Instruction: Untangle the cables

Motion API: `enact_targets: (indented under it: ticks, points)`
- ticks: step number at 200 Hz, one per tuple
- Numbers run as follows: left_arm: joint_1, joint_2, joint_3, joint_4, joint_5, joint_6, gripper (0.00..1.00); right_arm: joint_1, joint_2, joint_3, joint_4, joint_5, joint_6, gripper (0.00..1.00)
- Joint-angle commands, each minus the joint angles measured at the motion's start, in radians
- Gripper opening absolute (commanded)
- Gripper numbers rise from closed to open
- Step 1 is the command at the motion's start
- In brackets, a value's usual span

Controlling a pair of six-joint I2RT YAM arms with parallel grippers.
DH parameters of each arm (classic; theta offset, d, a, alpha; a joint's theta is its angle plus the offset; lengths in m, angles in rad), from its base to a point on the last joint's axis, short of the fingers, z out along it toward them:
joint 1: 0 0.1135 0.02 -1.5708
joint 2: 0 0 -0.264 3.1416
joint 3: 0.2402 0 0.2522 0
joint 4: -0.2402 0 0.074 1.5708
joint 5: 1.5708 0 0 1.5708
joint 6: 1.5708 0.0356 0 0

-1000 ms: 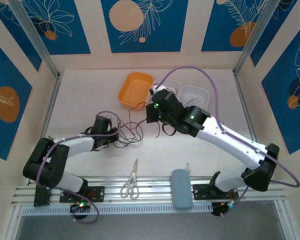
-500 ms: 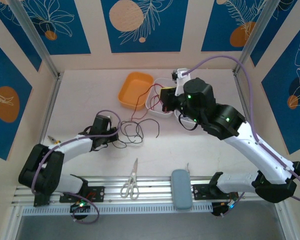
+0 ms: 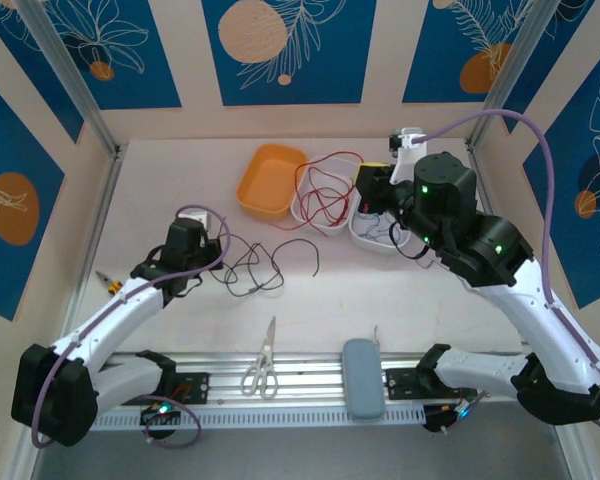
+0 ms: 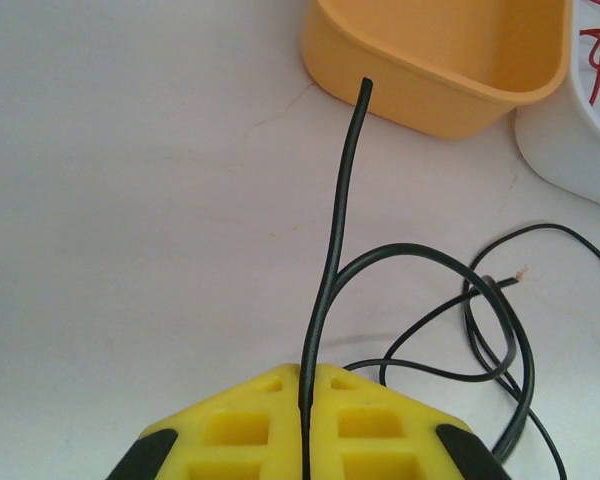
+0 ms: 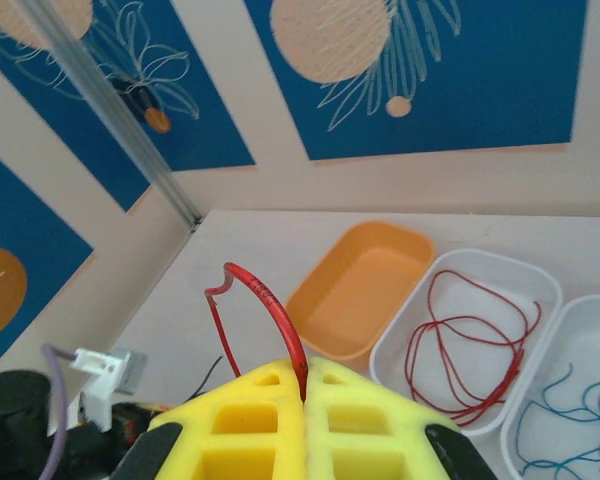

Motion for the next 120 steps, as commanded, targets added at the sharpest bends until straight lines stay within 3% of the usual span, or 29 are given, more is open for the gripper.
enact_targets:
  ticks: [1, 120]
  points:
    - [-0.004, -0.038, 0.03, -0.031, 0.015, 0.032, 0.0, -0.043, 0.023, 0.002, -0.013, -0.032, 0.015, 0.0]
    - [-0.003, -0.067, -0.016, -0.001, 0.083, 0.0, 0.0, -0.313, 0.426, 0.222, -0.004, -0.044, -0.08, 0.0]
